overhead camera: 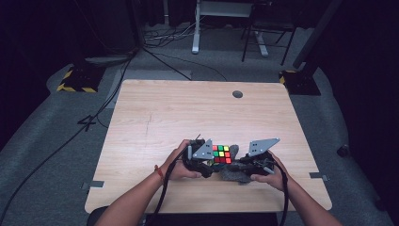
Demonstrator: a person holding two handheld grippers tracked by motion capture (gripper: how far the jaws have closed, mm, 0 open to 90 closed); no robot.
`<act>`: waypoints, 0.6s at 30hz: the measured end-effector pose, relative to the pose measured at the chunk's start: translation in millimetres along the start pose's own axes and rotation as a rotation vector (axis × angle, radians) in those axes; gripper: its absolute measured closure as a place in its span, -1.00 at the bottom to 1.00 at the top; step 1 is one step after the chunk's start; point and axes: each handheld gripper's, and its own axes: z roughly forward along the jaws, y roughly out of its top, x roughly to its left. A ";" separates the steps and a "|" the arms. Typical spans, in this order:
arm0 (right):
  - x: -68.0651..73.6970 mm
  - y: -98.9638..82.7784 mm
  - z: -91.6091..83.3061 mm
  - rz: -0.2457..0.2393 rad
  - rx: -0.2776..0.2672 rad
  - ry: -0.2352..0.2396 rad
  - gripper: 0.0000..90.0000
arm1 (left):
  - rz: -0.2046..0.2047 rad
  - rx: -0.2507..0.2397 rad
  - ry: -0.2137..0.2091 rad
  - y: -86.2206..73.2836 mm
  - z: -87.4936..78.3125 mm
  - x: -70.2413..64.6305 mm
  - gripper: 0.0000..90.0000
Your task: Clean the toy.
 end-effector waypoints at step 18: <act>0.9 5.9 -18.2 -0.032 -0.137 -0.060 0.72 | -0.012 0.064 -0.006 -6.8 10.7 1.6 -0.27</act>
